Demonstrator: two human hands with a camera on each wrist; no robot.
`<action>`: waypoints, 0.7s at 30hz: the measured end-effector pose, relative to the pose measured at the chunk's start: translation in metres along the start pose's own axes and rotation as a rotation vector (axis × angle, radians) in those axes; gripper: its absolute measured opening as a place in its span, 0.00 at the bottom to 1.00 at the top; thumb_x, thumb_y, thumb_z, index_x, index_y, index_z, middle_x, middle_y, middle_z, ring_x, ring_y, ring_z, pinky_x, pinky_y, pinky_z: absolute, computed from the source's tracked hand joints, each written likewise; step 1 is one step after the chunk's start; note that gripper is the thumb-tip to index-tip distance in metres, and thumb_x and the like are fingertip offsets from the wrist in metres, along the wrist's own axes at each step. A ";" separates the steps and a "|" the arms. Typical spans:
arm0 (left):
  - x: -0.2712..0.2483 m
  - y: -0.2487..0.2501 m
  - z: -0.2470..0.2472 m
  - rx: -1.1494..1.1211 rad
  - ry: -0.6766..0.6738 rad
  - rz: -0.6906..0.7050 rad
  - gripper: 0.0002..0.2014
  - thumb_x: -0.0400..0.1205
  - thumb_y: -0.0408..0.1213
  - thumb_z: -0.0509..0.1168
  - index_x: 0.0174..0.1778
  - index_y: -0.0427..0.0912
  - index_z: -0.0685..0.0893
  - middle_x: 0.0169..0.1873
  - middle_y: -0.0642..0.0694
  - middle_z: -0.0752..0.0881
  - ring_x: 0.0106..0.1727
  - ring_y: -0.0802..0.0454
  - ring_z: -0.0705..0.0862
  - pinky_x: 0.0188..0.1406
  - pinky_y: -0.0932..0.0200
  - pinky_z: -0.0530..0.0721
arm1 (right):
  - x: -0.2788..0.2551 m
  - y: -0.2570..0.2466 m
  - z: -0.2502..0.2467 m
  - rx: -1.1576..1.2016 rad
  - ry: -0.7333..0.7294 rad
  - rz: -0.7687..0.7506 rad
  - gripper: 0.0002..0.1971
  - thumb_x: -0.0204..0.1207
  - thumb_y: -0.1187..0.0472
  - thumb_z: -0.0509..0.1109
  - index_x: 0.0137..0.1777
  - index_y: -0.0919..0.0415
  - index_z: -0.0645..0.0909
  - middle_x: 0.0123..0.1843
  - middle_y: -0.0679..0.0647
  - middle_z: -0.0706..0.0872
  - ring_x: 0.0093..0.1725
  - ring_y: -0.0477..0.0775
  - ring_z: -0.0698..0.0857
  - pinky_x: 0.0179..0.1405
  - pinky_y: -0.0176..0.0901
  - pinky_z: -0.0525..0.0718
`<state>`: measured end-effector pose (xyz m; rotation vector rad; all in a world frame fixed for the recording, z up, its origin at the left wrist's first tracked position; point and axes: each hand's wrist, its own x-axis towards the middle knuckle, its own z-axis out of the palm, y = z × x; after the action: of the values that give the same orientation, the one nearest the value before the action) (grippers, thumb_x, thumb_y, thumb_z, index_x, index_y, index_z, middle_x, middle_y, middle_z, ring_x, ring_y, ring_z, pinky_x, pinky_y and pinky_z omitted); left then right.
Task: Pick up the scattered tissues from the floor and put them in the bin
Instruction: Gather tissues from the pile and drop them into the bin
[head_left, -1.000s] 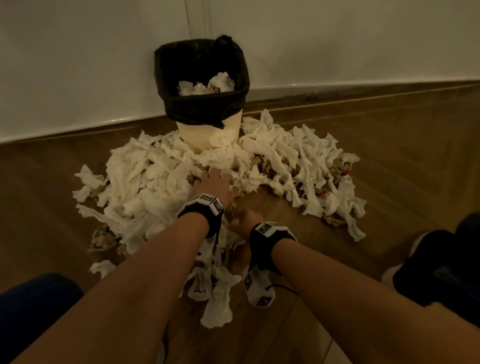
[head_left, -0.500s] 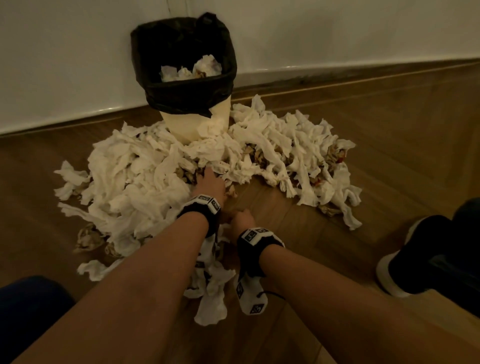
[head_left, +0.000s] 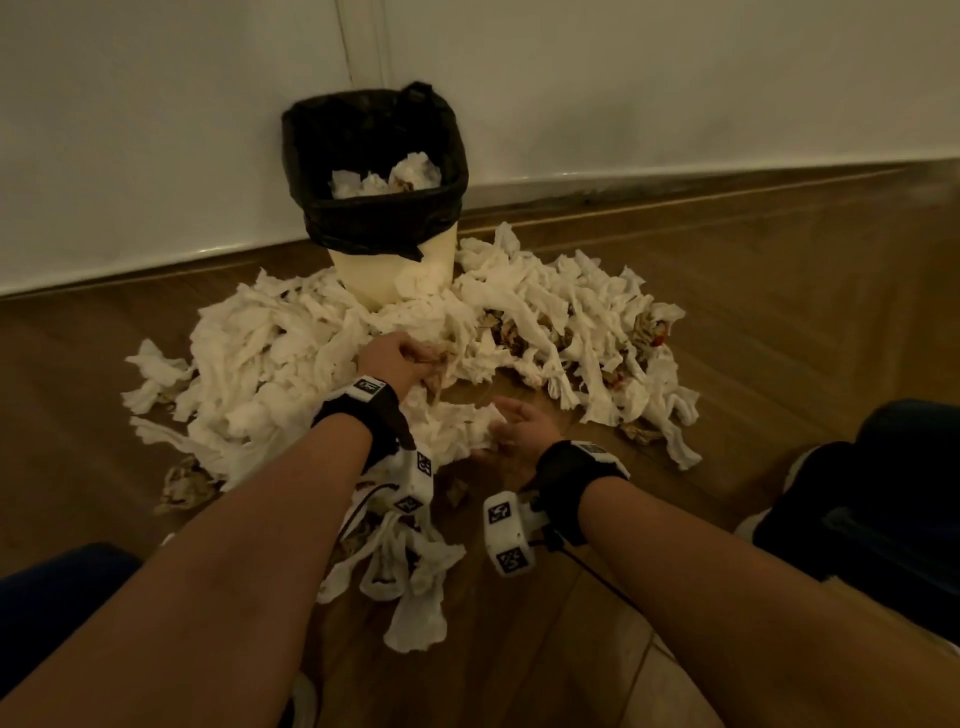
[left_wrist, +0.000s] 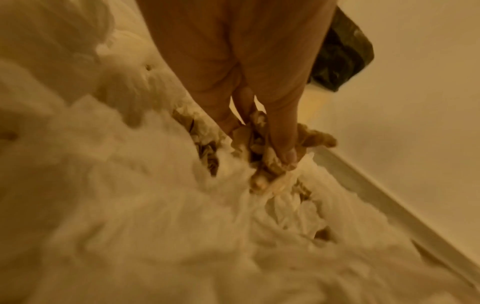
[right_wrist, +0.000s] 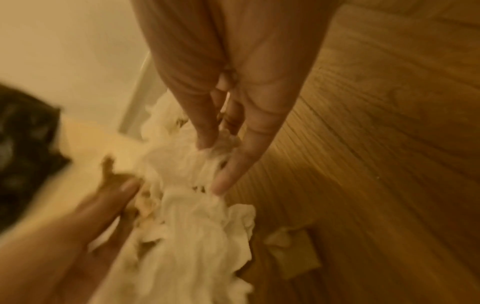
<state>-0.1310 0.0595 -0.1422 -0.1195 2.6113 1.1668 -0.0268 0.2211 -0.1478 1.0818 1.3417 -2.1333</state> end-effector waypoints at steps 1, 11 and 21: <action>-0.002 0.002 -0.005 -0.062 0.034 -0.007 0.11 0.70 0.41 0.78 0.41 0.42 0.84 0.37 0.50 0.84 0.41 0.52 0.81 0.47 0.56 0.82 | -0.005 -0.003 0.000 0.089 -0.033 0.006 0.21 0.80 0.79 0.58 0.68 0.60 0.75 0.58 0.59 0.77 0.53 0.62 0.81 0.46 0.56 0.84; -0.031 0.042 -0.052 -0.793 0.000 -0.081 0.24 0.78 0.27 0.69 0.71 0.31 0.75 0.64 0.32 0.82 0.59 0.42 0.83 0.65 0.45 0.80 | -0.062 -0.047 -0.004 0.402 -0.229 -0.105 0.22 0.84 0.75 0.52 0.76 0.63 0.68 0.71 0.66 0.75 0.66 0.64 0.79 0.35 0.42 0.90; -0.074 0.095 -0.118 -1.179 -0.039 0.025 0.20 0.84 0.23 0.56 0.74 0.28 0.69 0.56 0.33 0.81 0.52 0.44 0.80 0.60 0.54 0.81 | -0.134 -0.111 0.023 0.575 -0.308 -0.293 0.06 0.80 0.75 0.61 0.46 0.65 0.75 0.35 0.63 0.86 0.46 0.58 0.83 0.34 0.44 0.90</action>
<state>-0.1038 0.0328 0.0218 -0.2756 1.5458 2.4772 -0.0266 0.2429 0.0264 0.7174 0.7968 -2.8681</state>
